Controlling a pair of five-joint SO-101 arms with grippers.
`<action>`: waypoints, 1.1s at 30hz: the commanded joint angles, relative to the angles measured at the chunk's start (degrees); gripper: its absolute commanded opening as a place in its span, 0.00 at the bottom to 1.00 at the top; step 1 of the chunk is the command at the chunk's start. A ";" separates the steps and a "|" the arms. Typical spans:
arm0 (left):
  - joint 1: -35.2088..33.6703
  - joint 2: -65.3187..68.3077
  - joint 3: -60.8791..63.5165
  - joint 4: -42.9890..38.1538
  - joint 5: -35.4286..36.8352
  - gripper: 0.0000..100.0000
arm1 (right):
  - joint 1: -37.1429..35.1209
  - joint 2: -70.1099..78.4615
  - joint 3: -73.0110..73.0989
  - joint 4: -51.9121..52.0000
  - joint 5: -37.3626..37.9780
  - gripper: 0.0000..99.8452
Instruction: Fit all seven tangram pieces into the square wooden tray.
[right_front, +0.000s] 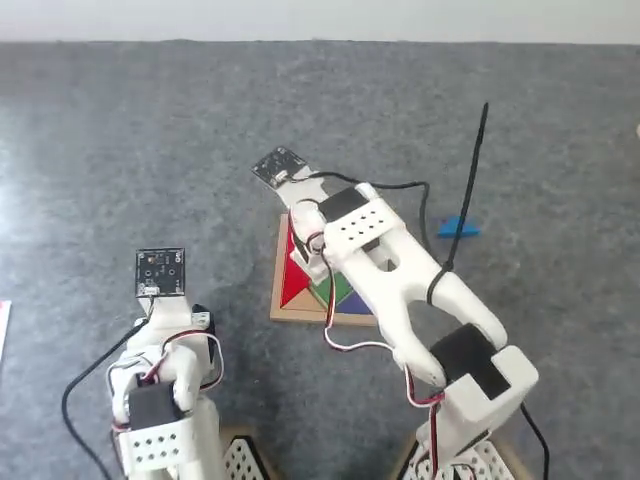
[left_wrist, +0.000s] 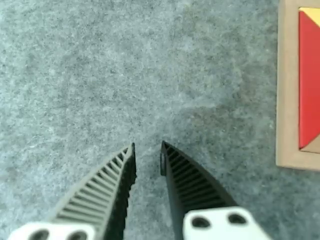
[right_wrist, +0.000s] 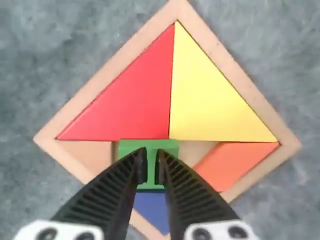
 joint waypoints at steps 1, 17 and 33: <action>0.09 -1.05 -0.66 0.18 -0.09 0.08 | -0.84 -0.57 1.05 -3.21 -0.88 0.02; 0.09 -1.05 -0.66 0.18 -0.09 0.08 | -1.54 -2.07 3.69 -2.51 -0.88 0.02; 0.09 -1.05 -0.66 0.18 -0.09 0.08 | 25.63 -4.00 -6.42 12.09 26.37 0.20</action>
